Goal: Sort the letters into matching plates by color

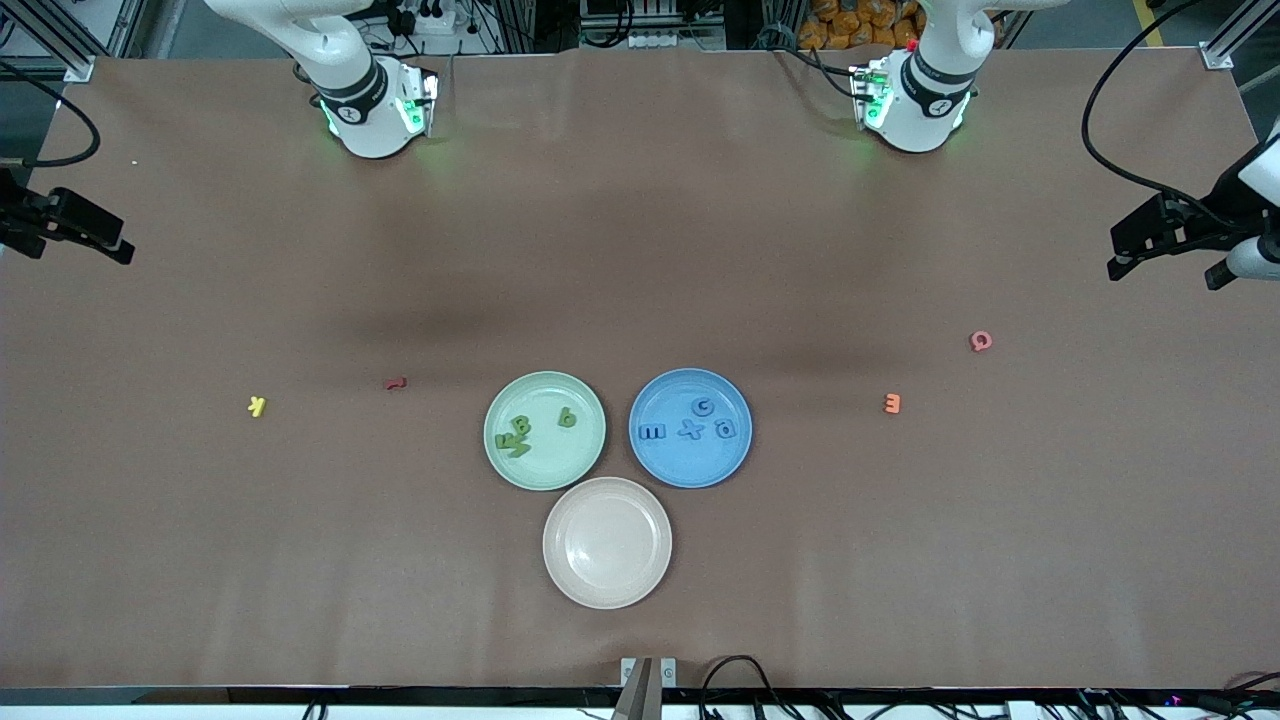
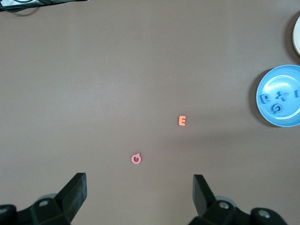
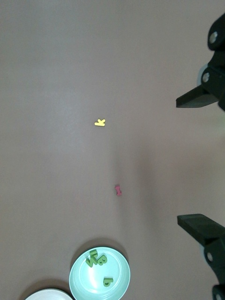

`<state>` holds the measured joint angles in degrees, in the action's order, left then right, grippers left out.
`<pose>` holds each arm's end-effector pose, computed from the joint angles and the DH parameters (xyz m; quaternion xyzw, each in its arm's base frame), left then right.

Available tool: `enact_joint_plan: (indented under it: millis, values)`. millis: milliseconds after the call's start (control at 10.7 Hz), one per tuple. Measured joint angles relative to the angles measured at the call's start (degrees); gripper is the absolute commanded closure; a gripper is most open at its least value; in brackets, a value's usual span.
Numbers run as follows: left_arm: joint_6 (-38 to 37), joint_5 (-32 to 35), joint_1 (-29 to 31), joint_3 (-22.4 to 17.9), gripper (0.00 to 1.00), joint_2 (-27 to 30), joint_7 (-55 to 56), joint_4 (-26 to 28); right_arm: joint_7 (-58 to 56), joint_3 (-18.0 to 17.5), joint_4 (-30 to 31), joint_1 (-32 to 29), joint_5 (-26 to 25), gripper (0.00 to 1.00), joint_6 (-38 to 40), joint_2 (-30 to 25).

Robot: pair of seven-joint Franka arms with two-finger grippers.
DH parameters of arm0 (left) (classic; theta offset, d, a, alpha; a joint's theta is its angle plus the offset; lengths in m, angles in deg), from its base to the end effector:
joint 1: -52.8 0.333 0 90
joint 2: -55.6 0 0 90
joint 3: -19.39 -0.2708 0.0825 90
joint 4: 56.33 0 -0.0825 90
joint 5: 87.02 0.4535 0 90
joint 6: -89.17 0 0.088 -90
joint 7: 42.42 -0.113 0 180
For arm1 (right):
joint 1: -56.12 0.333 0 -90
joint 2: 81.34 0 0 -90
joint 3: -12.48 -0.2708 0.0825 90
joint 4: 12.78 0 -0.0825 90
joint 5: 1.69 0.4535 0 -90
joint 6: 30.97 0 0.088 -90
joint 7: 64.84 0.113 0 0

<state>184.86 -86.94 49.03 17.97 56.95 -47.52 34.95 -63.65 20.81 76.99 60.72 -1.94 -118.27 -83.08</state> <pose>0.6279 -0.0255 0.5851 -0.9966 0.0649 -0.0502 0.0016 0.6099 -0.0414 0.5899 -0.9991 0.0430 0.0065 0.0002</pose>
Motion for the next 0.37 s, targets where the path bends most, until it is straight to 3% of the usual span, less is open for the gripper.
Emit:
enact_joint_plan:
  millis: [373]
  values:
    - [0.0, -0.2, 0.0, 0.0, 0.00, 0.0, 0.0, -0.1, 0.5, -1.3, 0.0, -0.8, 0.0, 0.00, -0.3, 0.0]
